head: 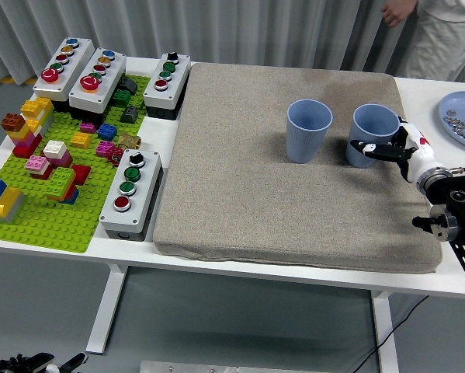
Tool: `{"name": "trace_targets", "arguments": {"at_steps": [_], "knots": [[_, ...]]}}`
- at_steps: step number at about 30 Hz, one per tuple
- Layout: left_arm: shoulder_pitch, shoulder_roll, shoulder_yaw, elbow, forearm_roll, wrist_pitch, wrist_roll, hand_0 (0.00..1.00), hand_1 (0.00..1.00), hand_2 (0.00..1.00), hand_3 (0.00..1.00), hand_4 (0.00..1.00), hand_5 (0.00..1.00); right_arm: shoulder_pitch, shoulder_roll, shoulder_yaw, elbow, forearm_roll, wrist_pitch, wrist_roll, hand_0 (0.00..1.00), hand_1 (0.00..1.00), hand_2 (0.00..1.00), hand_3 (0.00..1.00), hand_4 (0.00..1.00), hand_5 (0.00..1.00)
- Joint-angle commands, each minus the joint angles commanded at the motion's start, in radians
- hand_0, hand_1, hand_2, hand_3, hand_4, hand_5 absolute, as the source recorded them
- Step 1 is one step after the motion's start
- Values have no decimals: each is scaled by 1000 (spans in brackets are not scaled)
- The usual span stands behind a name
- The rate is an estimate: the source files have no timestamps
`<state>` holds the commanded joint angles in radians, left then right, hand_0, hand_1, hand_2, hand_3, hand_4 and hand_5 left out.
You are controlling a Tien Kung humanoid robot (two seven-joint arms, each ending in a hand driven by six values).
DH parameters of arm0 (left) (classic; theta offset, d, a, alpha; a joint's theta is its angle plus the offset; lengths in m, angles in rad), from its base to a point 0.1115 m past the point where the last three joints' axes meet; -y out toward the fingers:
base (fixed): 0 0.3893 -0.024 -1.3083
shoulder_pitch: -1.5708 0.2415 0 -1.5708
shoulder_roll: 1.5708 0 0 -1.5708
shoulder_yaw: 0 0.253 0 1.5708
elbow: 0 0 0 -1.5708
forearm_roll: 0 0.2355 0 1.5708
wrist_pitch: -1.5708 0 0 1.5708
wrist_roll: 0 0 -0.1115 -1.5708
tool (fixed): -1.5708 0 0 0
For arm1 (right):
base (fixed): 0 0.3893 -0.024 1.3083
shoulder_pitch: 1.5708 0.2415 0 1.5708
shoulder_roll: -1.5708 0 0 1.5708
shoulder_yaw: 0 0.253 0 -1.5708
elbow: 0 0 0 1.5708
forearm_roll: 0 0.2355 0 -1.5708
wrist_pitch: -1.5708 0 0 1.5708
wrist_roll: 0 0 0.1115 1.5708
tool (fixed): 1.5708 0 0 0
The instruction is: Pick cup pour cup place
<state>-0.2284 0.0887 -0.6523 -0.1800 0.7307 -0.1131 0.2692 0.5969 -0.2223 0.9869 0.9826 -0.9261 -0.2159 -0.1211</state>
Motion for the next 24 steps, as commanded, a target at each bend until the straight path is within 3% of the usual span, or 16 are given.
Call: {"name": "trace_targets", "arguments": {"at_steps": [13, 19, 21, 24], "knots": [[15, 2, 0, 0, -5, 1, -1, 773, 764, 817, 683, 508, 998, -67, -50, 13, 77, -15, 19, -29, 959, 920, 998, 983, 893, 148], [23, 4, -5, 0, -7, 3, -2, 773, 764, 818, 682, 509, 998, -173, -120, 66, 175, -38, 27, -42, 956, 921, 998, 975, 894, 149], [24, 5, -15, 0, 4, 2, -2, 773, 764, 818, 682, 509, 998, -232, -149, 119, 236, -75, 29, -52, 956, 921, 998, 975, 894, 149], [26, 6, -22, 0, 9, 3, -2, 773, 764, 817, 682, 509, 998, -281, -159, 168, 300, -99, 30, -62, 956, 919, 998, 969, 891, 148]]}}
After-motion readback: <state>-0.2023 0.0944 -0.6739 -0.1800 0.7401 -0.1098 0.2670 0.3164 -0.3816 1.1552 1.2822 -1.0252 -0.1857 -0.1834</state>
